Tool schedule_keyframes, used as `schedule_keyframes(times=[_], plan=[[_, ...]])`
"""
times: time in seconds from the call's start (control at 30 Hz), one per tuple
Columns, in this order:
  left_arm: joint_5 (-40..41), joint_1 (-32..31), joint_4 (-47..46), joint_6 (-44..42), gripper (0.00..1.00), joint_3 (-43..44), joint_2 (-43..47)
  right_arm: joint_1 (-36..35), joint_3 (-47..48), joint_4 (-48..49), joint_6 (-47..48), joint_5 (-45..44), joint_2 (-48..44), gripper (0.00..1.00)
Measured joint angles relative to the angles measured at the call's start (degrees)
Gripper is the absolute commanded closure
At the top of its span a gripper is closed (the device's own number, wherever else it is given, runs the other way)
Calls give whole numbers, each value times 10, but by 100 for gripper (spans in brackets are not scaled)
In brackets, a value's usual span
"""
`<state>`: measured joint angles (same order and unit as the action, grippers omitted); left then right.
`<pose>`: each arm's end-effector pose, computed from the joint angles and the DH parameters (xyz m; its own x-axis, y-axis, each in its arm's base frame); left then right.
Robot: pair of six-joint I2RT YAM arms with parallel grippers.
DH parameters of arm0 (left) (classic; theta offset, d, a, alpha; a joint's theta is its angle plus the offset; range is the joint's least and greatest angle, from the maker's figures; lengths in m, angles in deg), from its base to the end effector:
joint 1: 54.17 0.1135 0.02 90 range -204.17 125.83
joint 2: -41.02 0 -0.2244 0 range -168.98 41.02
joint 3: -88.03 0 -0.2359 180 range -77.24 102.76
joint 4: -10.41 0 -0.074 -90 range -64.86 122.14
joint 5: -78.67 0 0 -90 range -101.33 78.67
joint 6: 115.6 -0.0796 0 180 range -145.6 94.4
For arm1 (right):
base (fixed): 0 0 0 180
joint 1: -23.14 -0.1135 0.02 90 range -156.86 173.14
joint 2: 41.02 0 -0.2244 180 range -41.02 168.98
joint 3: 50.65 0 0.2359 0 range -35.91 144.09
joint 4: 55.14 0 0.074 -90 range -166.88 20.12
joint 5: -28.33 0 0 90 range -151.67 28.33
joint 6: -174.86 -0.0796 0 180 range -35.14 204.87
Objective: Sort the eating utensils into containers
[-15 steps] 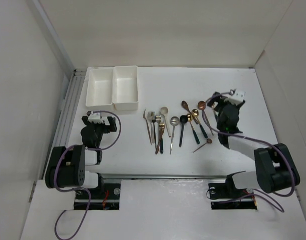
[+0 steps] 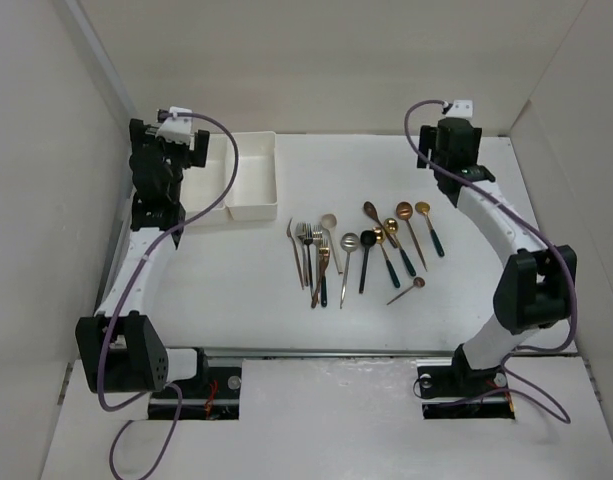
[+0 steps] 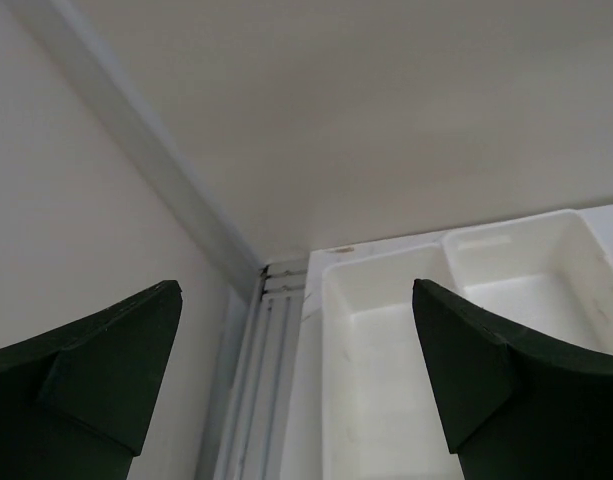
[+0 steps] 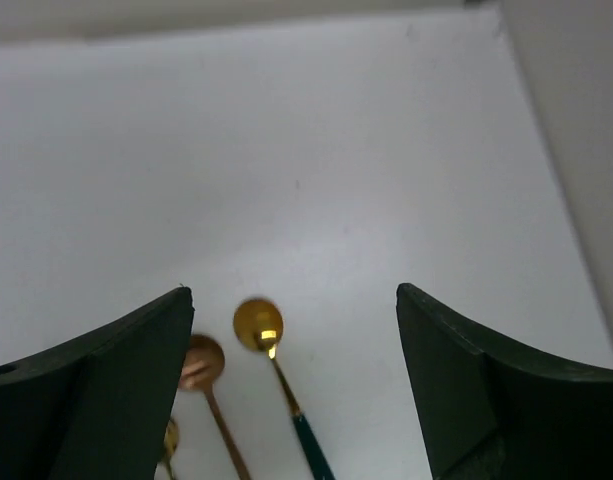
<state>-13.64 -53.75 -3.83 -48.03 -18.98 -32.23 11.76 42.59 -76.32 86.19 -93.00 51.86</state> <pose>0.3402 -0.0007 0.3644 0.2354 0.3830 -0.8933 -0.0628 0.9232 0.3793 0.4002 0.0383 0.2886 -0.3555 -0.0918 -0.9302 0.2997 0.9314 -0.2065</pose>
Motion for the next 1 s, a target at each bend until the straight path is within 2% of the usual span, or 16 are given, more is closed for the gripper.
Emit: schedule_keyframes(times=[0.07, 0.13, 0.2, 0.27, 0.43, 0.63, 0.73, 0.77, 0.87, 0.9, 1.0], plan=[[40, 1, 26, -6, 0, 23, -13, 47, 9, -81, -43, 96, 16, 8], [60, 0, 57, -9, 0, 42, -24, 91, 9, -155, -77, 155, 26, 0], [68, -3, 89, -10, 0, 60, -31, 120, 8, -212, -99, 191, 37, 0], [66, -9, 116, -9, 0, 72, -33, 128, 0, -251, -113, 224, 46, 4], [25, -39, 170, -8, 0, 83, -34, 125, -25, -316, -116, 269, 80, 27], [7, -57, 198, -11, 0, 85, -34, 125, -26, -330, -110, 290, 158, 35], [3, -63, 205, -12, 0, 87, -34, 126, -24, -329, -108, 286, 174, 48], [1, -64, 209, -12, 0, 87, -34, 126, -23, -328, -106, 286, 175, 62], [-9, -66, 221, -11, 0, 89, -35, 130, -11, -327, -100, 287, 185, 87], [-12, -68, 225, -11, 0, 90, -35, 131, -8, -326, -103, 288, 187, 100], [-33, -69, 237, -11, 0, 96, -35, 132, -4, -325, -101, 288, 189, 100]])
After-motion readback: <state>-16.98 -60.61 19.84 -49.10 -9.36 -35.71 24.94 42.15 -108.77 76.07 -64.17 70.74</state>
